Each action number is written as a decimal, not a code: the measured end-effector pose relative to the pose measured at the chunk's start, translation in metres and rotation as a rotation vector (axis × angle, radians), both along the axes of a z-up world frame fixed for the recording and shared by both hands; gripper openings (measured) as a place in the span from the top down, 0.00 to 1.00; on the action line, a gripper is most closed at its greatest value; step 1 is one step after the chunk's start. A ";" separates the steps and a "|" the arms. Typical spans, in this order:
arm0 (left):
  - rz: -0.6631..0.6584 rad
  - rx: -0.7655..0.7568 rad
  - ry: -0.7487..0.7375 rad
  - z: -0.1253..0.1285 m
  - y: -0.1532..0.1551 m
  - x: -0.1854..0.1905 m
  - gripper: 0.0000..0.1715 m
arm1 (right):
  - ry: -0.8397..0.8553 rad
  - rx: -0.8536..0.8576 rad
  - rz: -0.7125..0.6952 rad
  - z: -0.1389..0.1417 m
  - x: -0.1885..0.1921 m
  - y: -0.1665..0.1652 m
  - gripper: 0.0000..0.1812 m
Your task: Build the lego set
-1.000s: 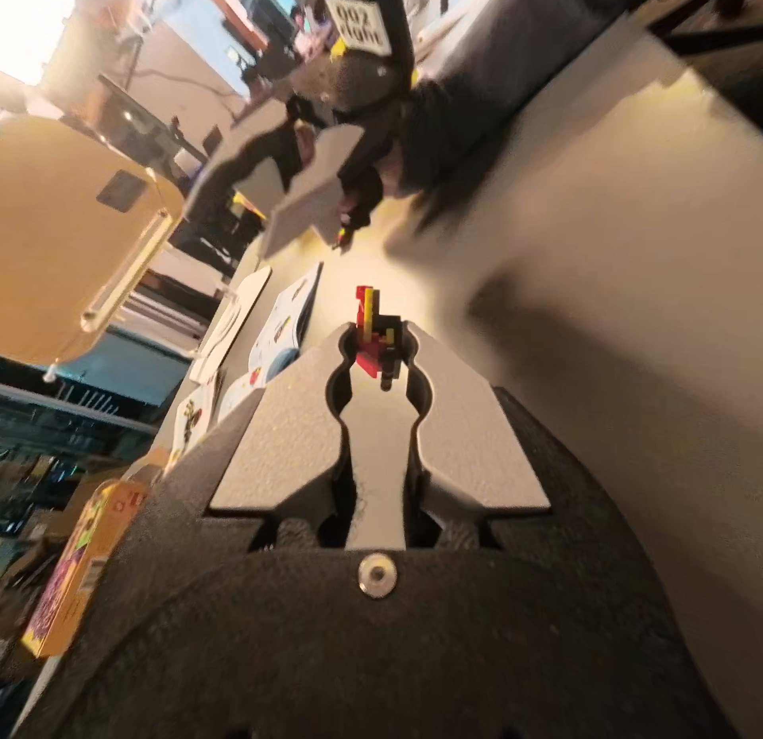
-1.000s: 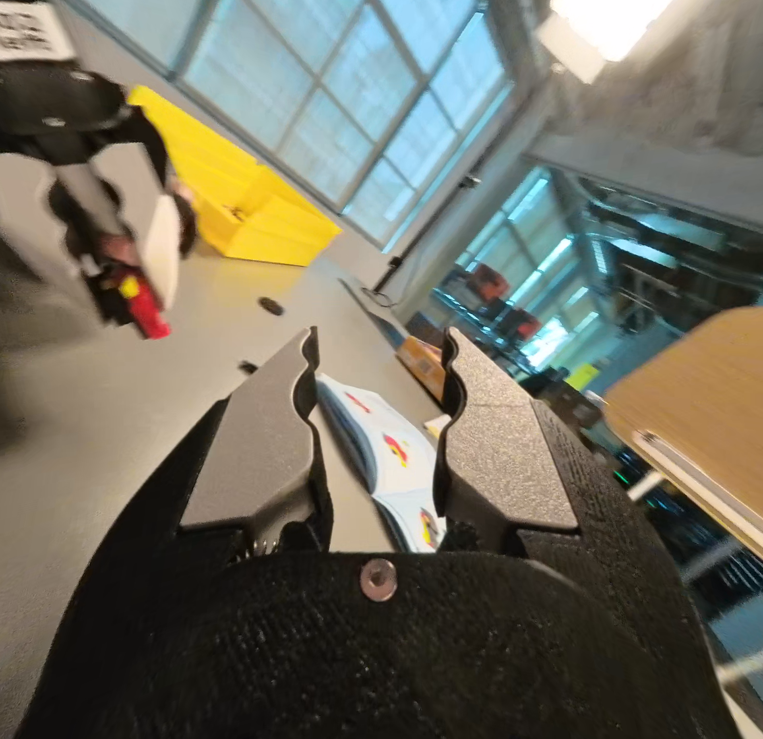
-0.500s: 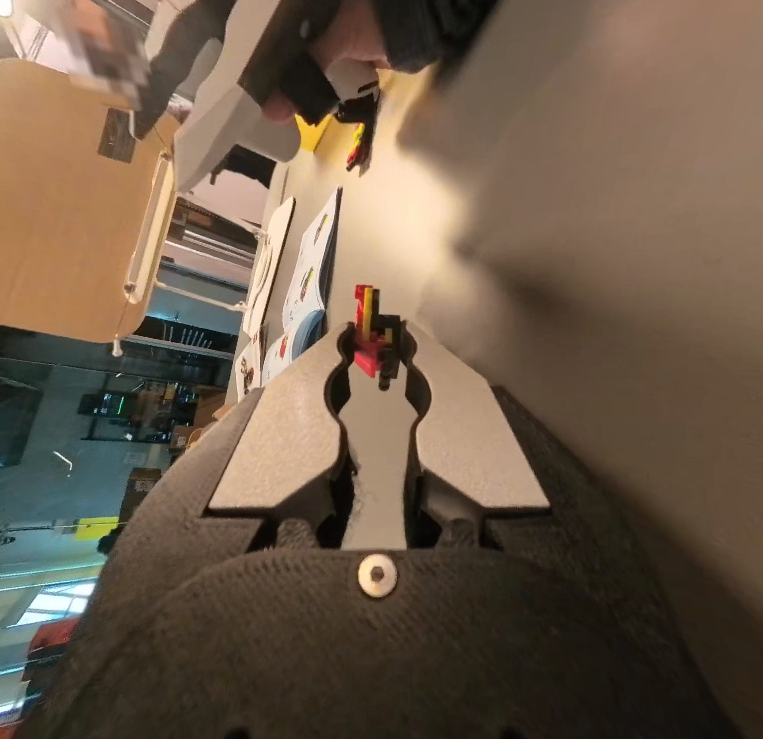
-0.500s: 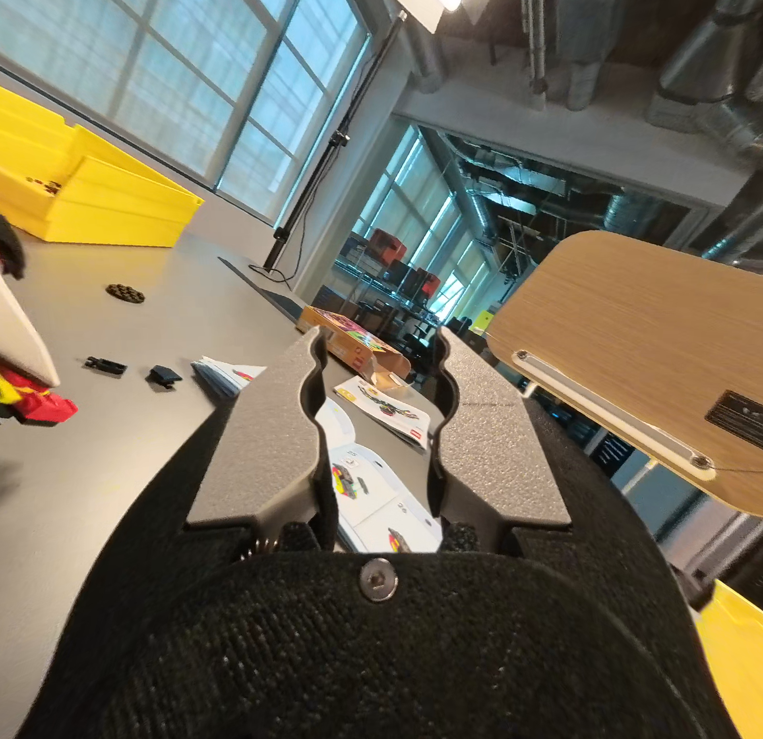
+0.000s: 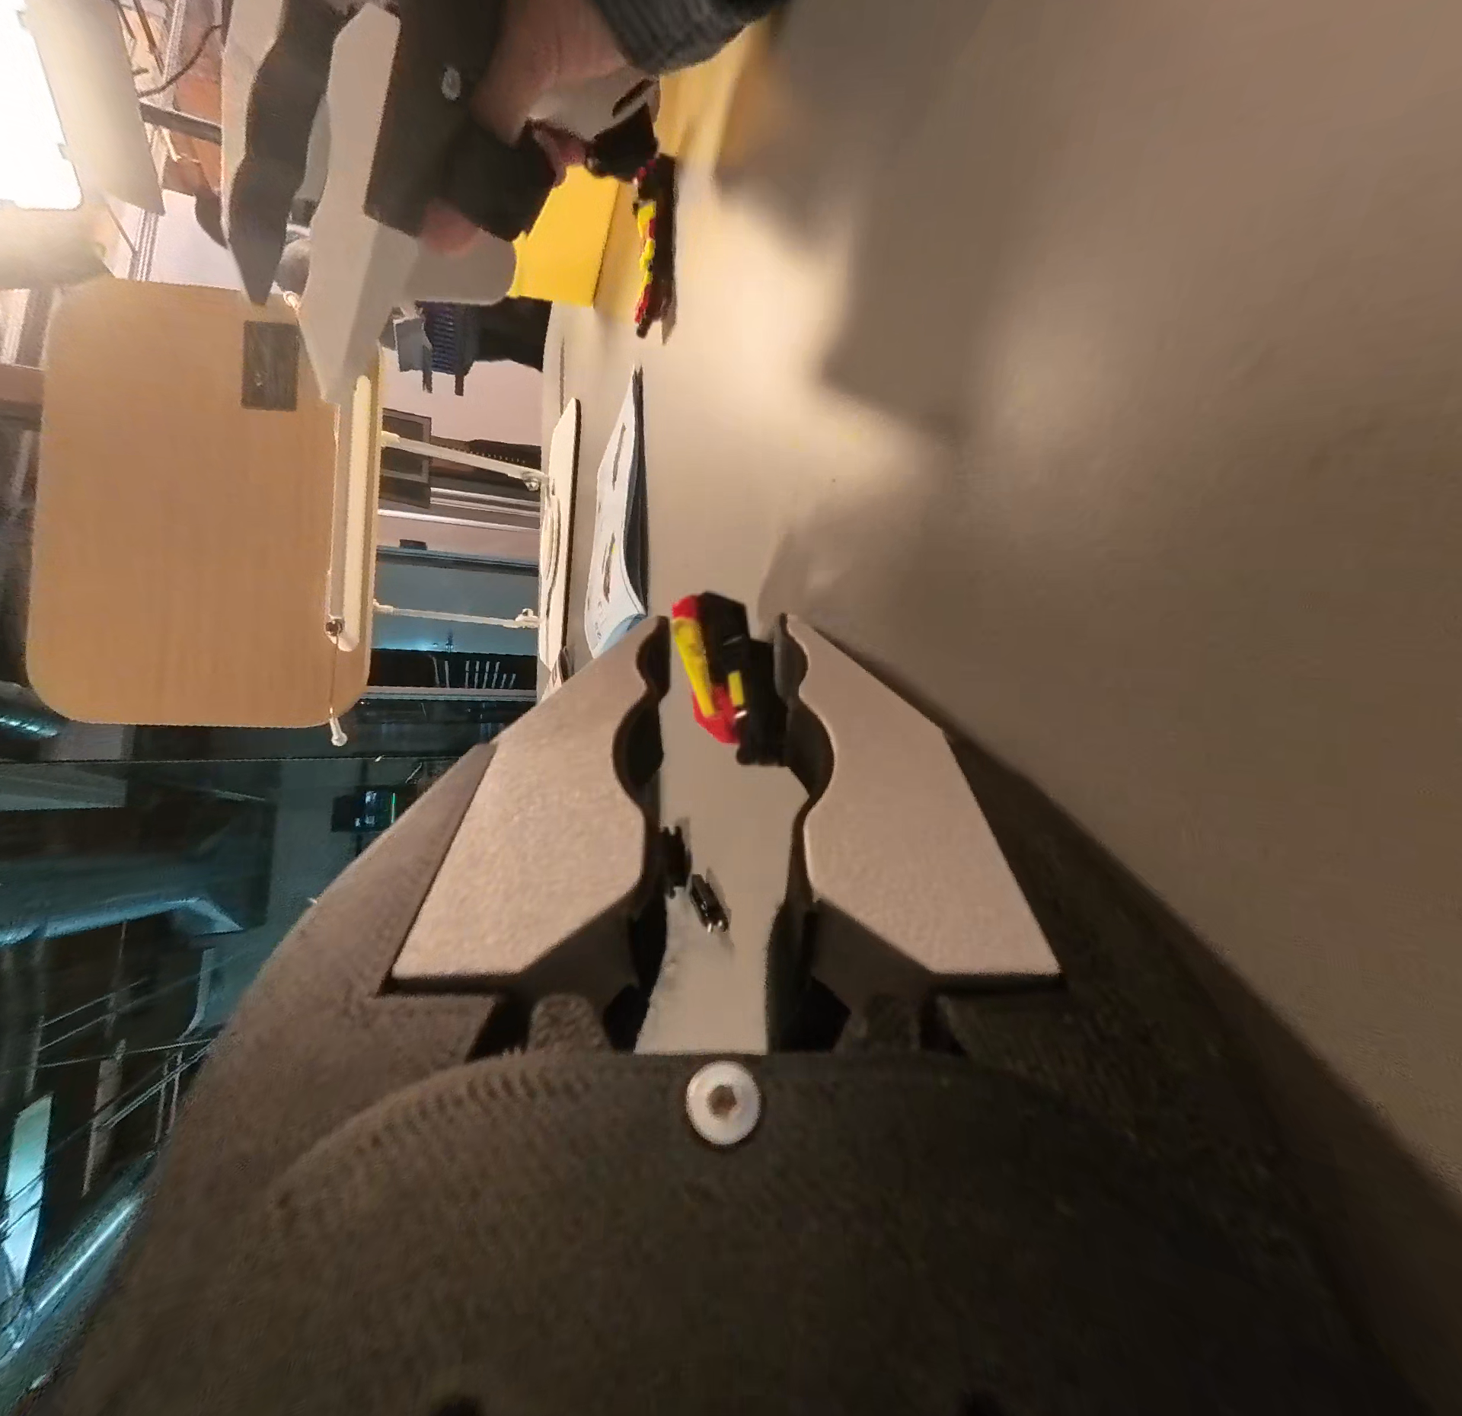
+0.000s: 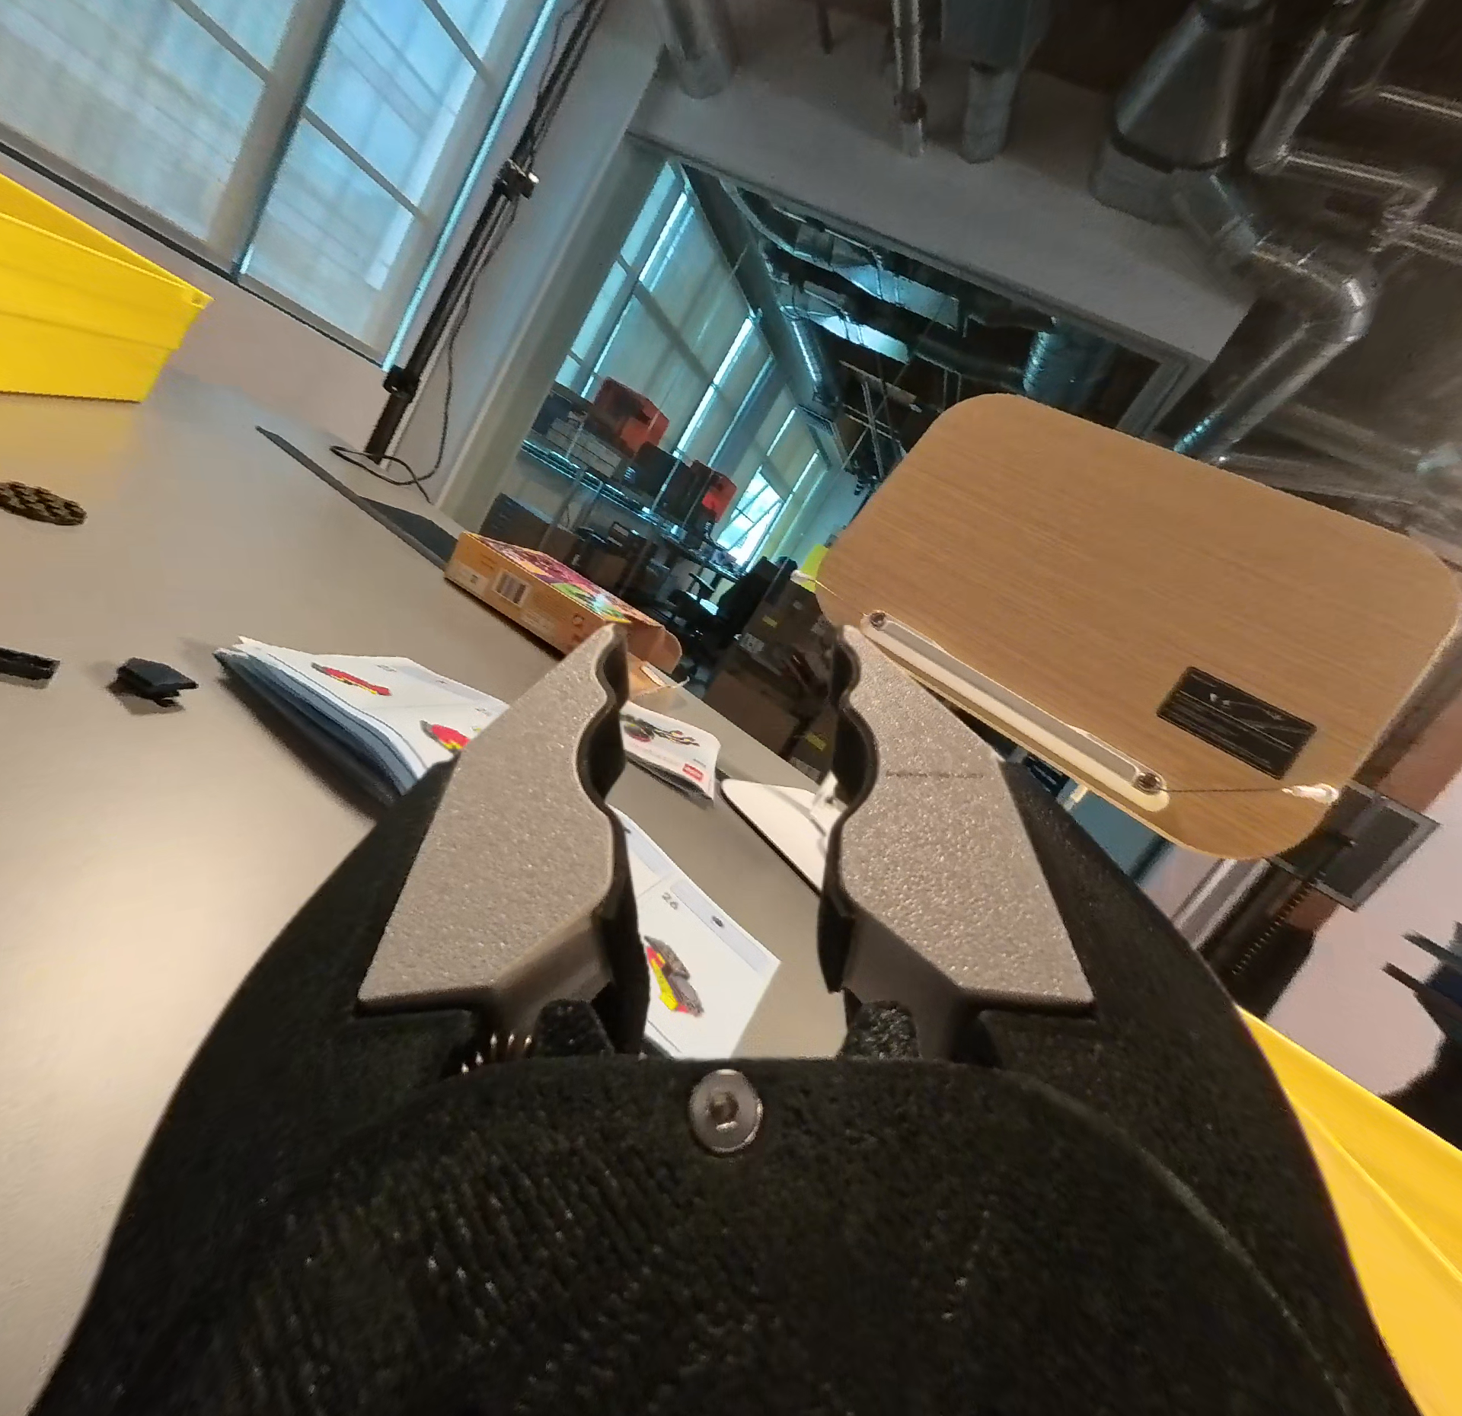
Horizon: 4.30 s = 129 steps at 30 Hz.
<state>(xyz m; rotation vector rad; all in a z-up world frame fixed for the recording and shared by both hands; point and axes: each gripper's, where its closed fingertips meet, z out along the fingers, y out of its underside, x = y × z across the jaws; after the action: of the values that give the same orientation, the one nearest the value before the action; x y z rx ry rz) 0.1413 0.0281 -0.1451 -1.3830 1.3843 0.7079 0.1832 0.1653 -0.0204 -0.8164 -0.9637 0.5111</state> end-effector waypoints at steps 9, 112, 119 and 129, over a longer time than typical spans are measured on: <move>0.000 -0.042 -0.016 0.002 -0.004 -0.002 0.80 | 0.036 -0.031 -0.072 0.002 0.014 0.011 0.73; 0.183 -0.575 -0.820 0.009 0.000 -0.027 0.74 | 0.200 -0.056 -0.316 0.017 0.081 0.006 0.32; 0.221 -0.701 -0.832 -0.004 -0.002 -0.026 0.80 | 0.198 -0.058 -0.311 0.017 0.081 0.006 0.32; 0.184 -0.619 -0.740 -0.003 -0.006 -0.022 0.90 | 0.196 -0.062 -0.309 0.016 0.081 0.006 0.32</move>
<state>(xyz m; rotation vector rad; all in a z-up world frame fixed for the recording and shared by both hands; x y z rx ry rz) 0.1191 0.0223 -0.1484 -2.0013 0.8961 -0.1741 0.2638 0.1713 -0.0040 -0.9330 -0.6297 0.3463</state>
